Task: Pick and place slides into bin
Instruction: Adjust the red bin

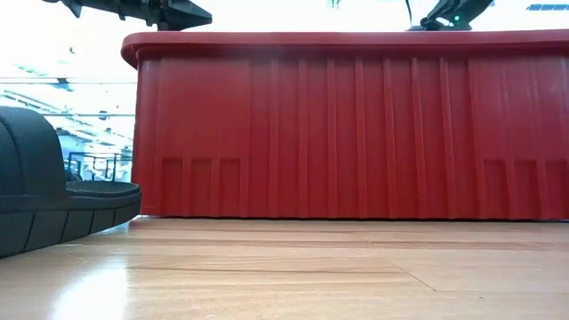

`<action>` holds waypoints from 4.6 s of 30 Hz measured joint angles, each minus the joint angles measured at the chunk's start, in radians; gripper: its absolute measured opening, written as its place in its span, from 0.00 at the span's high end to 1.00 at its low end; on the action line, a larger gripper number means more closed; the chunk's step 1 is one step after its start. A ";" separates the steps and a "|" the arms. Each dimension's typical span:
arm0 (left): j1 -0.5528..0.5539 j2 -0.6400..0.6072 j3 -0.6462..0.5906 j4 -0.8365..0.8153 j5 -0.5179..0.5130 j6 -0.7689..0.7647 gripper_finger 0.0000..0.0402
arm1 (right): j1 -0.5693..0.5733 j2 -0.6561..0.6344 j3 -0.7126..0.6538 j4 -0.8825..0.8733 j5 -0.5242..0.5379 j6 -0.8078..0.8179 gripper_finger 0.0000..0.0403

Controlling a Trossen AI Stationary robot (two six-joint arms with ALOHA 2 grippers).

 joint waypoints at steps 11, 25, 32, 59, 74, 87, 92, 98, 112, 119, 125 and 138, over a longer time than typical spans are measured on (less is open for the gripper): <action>0.000 0.000 0.000 0.000 0.000 -0.003 0.94 | -0.007 0.000 0.000 0.000 -0.029 -0.001 1.00; 0.009 0.034 0.001 -0.123 0.050 -0.044 0.94 | -0.038 -0.013 -0.001 0.086 -0.164 -0.053 1.00; 0.033 0.142 0.001 -0.152 0.071 -0.042 0.94 | -0.013 -0.083 0.000 0.322 -0.379 -0.085 1.00; 0.096 0.299 0.246 -0.734 -0.058 0.056 1.00 | -0.009 -0.097 0.000 0.308 -0.421 -0.084 1.00; 0.096 0.298 0.245 -0.795 -0.089 0.044 1.00 | -0.009 -0.097 0.000 0.308 -0.416 -0.084 1.00; 0.093 0.286 0.236 -0.713 -0.077 0.070 0.97 | -0.024 -0.096 0.000 0.268 -0.182 -0.099 1.00; 0.091 0.237 0.236 -0.544 -0.077 0.071 0.94 | -0.102 -0.054 -0.007 0.092 -0.238 0.015 1.00; 0.092 0.177 0.236 -0.493 -0.076 0.093 0.94 | -0.129 -0.055 -0.014 0.137 -0.248 0.070 1.00; 0.094 0.134 0.238 -0.498 -0.072 0.085 0.94 | -0.229 -0.055 -0.001 0.130 -0.550 0.147 1.00; 0.094 0.135 0.238 -0.509 -0.072 0.087 0.94 | -0.229 -0.055 -0.001 0.127 -0.526 0.147 1.00; 0.094 0.135 0.239 -0.509 -0.072 0.095 0.94 | -0.227 -0.054 -0.001 0.117 -0.526 0.129 1.00; 0.094 0.134 0.240 -0.509 -0.072 0.095 0.94 | -0.228 -0.052 -0.001 0.074 -0.578 0.072 1.00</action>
